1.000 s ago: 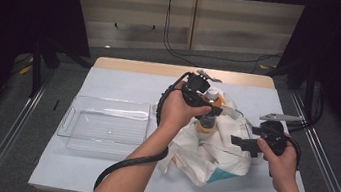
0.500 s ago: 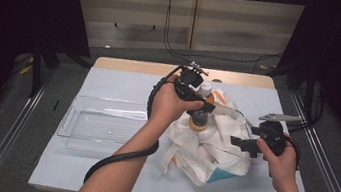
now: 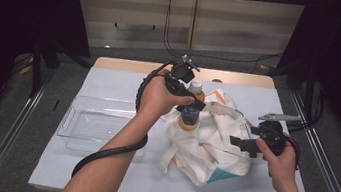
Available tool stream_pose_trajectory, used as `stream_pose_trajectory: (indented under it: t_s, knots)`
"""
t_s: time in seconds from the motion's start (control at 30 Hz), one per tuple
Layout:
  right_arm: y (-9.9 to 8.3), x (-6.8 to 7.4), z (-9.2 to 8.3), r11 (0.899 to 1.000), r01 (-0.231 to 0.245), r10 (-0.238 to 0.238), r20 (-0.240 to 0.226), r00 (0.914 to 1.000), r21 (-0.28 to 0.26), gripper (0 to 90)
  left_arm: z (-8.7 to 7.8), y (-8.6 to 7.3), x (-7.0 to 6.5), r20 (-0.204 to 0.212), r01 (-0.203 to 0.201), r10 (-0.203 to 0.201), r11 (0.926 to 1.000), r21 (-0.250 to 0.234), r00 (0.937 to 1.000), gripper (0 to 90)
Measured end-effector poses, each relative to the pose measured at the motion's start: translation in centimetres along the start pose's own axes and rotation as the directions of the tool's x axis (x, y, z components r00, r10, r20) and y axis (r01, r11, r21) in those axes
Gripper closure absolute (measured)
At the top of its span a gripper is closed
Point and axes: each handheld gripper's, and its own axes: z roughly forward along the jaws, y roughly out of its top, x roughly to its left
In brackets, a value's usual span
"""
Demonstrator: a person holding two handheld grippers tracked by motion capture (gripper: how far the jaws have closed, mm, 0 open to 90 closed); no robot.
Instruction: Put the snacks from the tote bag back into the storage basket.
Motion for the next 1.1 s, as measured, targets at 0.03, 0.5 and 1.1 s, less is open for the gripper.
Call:
stream_pose_trajectory:
  t_s: [0.03, 0.5, 1.1]
  knots:
    - [0.0, 0.0, 0.0, 1.000, 0.001, -0.001, -0.001, 1.0000, -0.002, 4.5, -0.2, 0.0, 0.1, -0.004, -0.001, 0.001, 1.0000, 0.004, 1.0000, 29.7]
    - [0.2, 0.2, -0.1, 1.000, 0.000, 0.000, -0.004, 1.0000, 0.000, 4.4, -2.3, -0.4, 1.1, -0.032, 0.015, -0.013, 0.9990, 0.043, 0.9994, 29.8]
    - [0.2, 0.3, -0.2, 1.000, -0.002, 0.002, -0.007, 1.0000, -0.001, 5.0, -4.4, -0.9, 2.3, -0.044, 0.052, -0.049, 0.9958, 0.075, 0.9978, 29.8]
